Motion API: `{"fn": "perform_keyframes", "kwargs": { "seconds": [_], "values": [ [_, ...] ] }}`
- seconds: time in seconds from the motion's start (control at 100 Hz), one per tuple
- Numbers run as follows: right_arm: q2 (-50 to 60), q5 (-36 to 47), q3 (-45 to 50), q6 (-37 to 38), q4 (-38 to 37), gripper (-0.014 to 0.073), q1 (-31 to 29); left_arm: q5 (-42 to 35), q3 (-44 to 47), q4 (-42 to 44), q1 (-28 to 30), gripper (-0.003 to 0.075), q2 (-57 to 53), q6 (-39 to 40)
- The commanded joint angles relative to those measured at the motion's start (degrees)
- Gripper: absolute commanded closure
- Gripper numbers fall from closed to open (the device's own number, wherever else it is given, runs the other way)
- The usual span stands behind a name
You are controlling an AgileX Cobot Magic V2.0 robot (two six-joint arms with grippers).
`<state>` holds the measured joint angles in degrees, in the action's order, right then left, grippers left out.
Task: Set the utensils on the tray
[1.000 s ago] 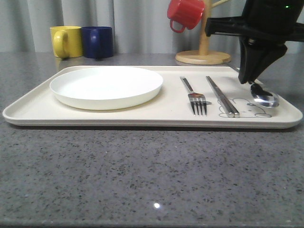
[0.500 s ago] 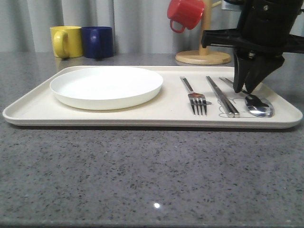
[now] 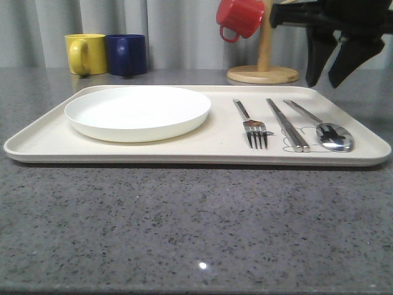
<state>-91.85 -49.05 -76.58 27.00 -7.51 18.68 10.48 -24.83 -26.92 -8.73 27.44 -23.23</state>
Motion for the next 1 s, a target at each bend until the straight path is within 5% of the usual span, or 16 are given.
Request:
{"fn": "perform_keyframes", "kwargs": {
  "seconds": [0.0,0.37,0.99],
  "values": [
    [5.64,2.24,-1.79,-1.07,-3.53,0.0335,-2.5,-4.25,-1.46,-0.41,-0.22,0.0738,0.45,-0.03],
    [23.78,7.96,12.37,-7.17,-3.55,0.0335,-13.35,-4.25,-1.46,-0.41,-0.22,0.0738,0.45,-0.03],
    [63.7,30.41,45.39,-7.17,-3.55,0.0361,-13.76,-4.25,-1.46,-0.41,-0.22,0.0738,0.45,-0.03]
  ]
}}
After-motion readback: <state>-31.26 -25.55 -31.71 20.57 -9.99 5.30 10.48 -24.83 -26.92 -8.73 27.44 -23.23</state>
